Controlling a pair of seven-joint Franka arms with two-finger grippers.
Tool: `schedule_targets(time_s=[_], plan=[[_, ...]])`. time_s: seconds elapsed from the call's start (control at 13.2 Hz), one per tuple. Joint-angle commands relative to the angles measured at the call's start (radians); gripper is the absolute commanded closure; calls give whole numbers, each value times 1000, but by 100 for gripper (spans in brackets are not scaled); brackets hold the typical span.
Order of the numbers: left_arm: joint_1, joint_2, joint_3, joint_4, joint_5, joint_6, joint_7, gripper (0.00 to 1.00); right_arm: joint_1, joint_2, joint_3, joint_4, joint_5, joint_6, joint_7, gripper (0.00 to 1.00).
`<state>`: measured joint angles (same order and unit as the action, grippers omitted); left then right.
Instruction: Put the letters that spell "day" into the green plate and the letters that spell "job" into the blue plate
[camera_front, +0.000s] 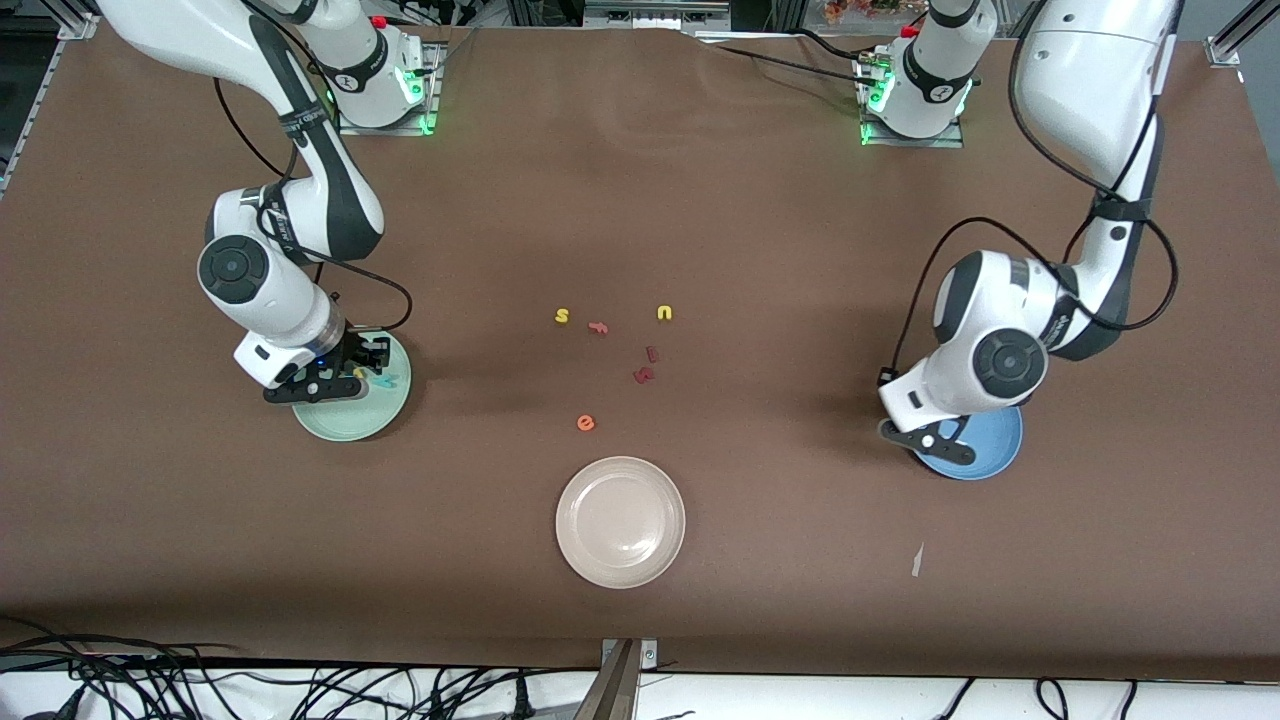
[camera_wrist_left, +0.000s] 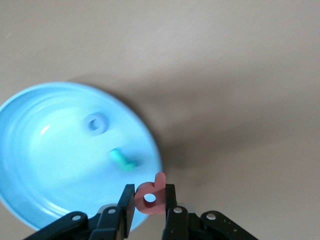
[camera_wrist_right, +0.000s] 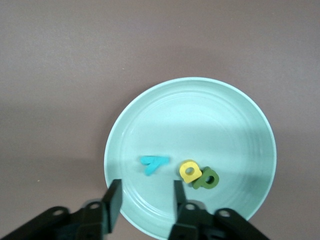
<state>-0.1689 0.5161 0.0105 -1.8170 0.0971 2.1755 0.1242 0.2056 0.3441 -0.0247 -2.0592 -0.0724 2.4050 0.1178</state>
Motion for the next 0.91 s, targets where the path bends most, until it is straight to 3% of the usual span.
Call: schedule_targets(time_s=[0.0, 0.15, 0.3, 0.45, 0.83], plan=[[69, -70, -15, -137, 39, 92, 82, 78, -8, -36, 8, -30, 14, -1, -15, 1], [80, -65, -14, -143, 39, 115, 94, 64, -8, -45, 5, -27, 16, -1, -6, 0], [126, -47, -14, -105, 35, 107, 49, 0, -8, -74, -12, -15, 17, -4, -6, 0], [134, -48, -12, -46, 21, 63, 35, 0, -8, -112, -12, 8, 17, -61, -1, 0], [193, -54, -15, 154, -95, -121, 21, 0, -8, -230, -11, 178, 52, -424, 45, 0]])
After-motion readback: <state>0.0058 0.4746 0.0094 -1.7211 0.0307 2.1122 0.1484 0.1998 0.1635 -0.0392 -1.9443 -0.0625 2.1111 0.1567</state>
